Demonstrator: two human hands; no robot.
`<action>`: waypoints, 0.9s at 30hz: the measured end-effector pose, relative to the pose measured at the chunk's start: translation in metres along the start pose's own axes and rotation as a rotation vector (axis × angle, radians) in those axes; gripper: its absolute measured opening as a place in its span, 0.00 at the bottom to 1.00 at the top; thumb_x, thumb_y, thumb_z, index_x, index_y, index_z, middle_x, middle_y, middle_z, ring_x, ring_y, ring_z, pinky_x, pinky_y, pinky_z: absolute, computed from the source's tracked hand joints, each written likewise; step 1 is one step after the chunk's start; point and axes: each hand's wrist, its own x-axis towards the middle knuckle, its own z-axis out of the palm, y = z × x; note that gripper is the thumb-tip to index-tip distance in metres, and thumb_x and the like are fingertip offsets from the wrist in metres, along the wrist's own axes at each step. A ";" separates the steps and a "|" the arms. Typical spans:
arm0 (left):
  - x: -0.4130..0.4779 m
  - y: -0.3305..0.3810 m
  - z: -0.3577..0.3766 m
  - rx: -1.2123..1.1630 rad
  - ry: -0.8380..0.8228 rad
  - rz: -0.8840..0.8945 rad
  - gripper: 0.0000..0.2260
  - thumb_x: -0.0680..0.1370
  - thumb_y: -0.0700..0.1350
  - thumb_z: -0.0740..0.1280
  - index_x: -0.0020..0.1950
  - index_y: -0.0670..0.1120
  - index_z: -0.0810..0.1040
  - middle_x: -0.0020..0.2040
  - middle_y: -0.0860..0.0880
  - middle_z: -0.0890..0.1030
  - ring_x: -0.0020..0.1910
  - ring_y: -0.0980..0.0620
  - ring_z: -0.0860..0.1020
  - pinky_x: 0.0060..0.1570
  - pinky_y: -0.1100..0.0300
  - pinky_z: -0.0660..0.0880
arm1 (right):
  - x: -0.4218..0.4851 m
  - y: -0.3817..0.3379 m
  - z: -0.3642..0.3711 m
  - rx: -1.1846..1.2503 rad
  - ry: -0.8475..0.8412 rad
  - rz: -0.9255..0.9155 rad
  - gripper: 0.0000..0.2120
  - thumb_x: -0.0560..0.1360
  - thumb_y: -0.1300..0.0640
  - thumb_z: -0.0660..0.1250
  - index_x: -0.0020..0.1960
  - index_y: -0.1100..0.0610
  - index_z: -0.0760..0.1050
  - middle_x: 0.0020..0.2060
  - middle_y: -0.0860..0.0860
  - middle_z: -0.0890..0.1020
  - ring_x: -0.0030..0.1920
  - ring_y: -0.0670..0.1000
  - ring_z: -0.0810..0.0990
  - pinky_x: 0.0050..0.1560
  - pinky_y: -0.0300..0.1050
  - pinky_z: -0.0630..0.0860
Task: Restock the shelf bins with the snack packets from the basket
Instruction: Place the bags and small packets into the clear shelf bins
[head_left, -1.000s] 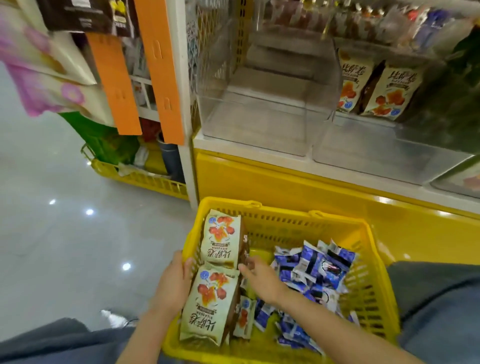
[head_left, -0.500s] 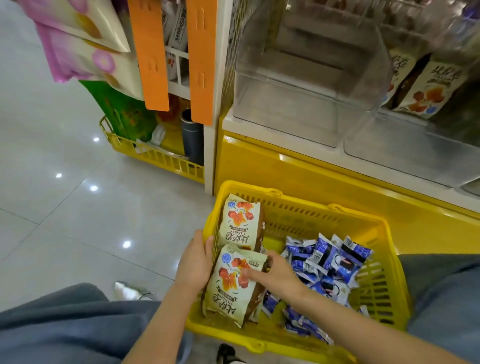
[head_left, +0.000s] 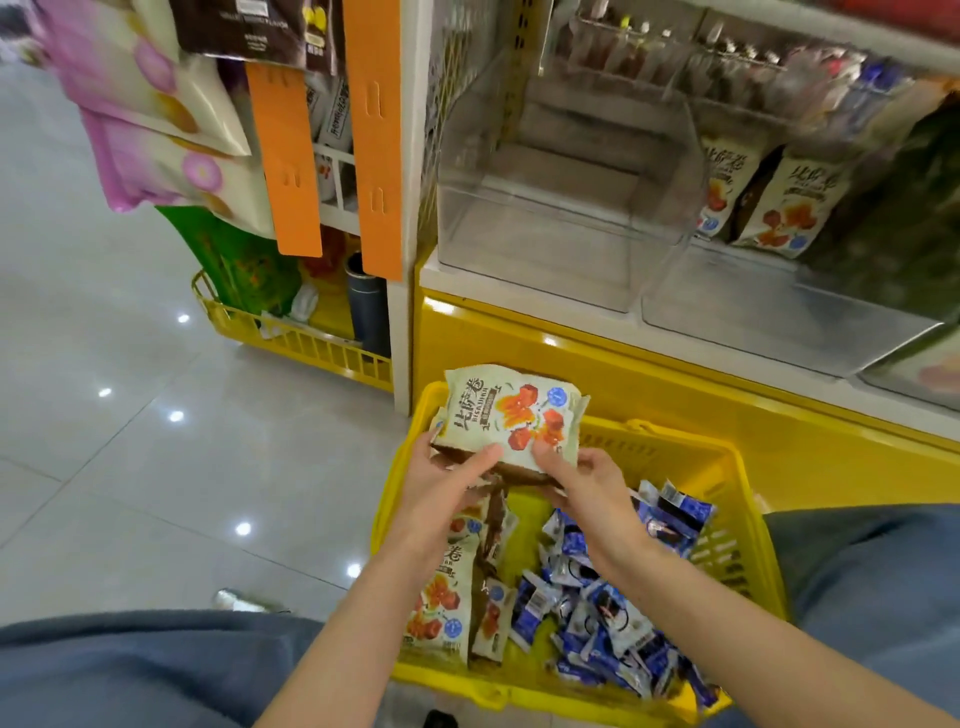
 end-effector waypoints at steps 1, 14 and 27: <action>0.000 0.001 0.000 -0.089 0.056 0.023 0.34 0.59 0.50 0.79 0.61 0.49 0.72 0.55 0.48 0.82 0.50 0.50 0.82 0.49 0.51 0.78 | -0.004 0.003 0.003 -0.071 -0.052 0.017 0.23 0.70 0.51 0.72 0.59 0.59 0.68 0.49 0.50 0.81 0.47 0.45 0.81 0.42 0.34 0.77; 0.000 0.012 -0.012 -0.163 -0.030 0.089 0.33 0.59 0.52 0.80 0.61 0.52 0.72 0.52 0.50 0.83 0.50 0.50 0.82 0.40 0.58 0.79 | 0.012 -0.016 0.012 -0.281 -0.146 -0.198 0.27 0.76 0.49 0.64 0.70 0.54 0.60 0.59 0.50 0.75 0.41 0.41 0.82 0.36 0.32 0.78; 0.018 0.039 -0.061 -0.070 0.326 0.223 0.19 0.64 0.43 0.77 0.50 0.52 0.74 0.41 0.55 0.84 0.40 0.53 0.84 0.30 0.62 0.78 | 0.088 0.050 0.036 -0.547 -0.140 0.142 0.31 0.78 0.47 0.62 0.72 0.63 0.57 0.69 0.57 0.69 0.66 0.55 0.71 0.66 0.48 0.68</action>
